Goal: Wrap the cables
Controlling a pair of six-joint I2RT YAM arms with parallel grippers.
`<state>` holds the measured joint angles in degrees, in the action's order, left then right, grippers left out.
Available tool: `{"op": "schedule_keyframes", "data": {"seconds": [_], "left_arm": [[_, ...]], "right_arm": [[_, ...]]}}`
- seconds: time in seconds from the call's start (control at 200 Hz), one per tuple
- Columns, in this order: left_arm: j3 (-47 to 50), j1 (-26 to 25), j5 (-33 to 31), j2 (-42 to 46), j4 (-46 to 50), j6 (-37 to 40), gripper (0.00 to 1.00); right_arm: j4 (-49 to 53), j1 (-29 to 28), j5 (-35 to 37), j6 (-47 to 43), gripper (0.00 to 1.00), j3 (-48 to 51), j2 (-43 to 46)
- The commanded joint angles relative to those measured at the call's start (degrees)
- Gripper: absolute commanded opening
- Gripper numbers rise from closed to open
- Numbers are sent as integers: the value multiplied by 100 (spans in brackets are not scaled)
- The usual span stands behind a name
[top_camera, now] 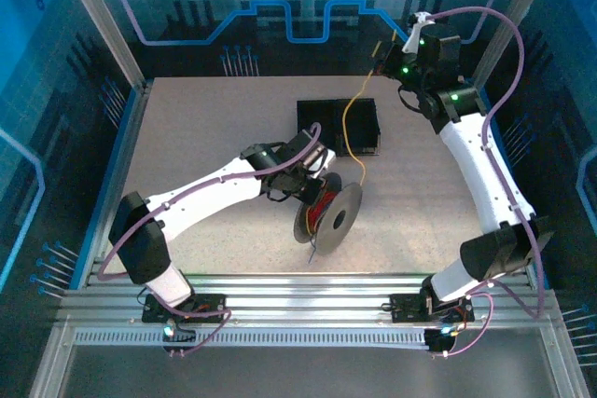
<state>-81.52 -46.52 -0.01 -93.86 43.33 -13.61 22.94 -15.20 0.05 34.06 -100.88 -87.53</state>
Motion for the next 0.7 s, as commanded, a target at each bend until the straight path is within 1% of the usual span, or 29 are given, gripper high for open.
{"op": "schedule_keyframes", "data": {"seconds": [0.0,0.22,0.35,0.455,0.696], "left_arm": [[-166,330,-188,-162,457,-148,0],[-375,829,-133,-180,379,-461,0],[-510,993,-179,-261,388,-643,0],[-658,1091,-278,-368,457,-783,0],[-708,1394,-294,-457,425,-1054,0]], "right_arm": [[-437,-337,133,320,0,-290,460],[-1068,-1146,-254,562,0,110,869],[-1729,-1492,-756,879,0,681,1085],[-2142,-1810,-1075,1033,0,961,1150],[-2465,-2720,-1335,715,0,1391,1205]]}}
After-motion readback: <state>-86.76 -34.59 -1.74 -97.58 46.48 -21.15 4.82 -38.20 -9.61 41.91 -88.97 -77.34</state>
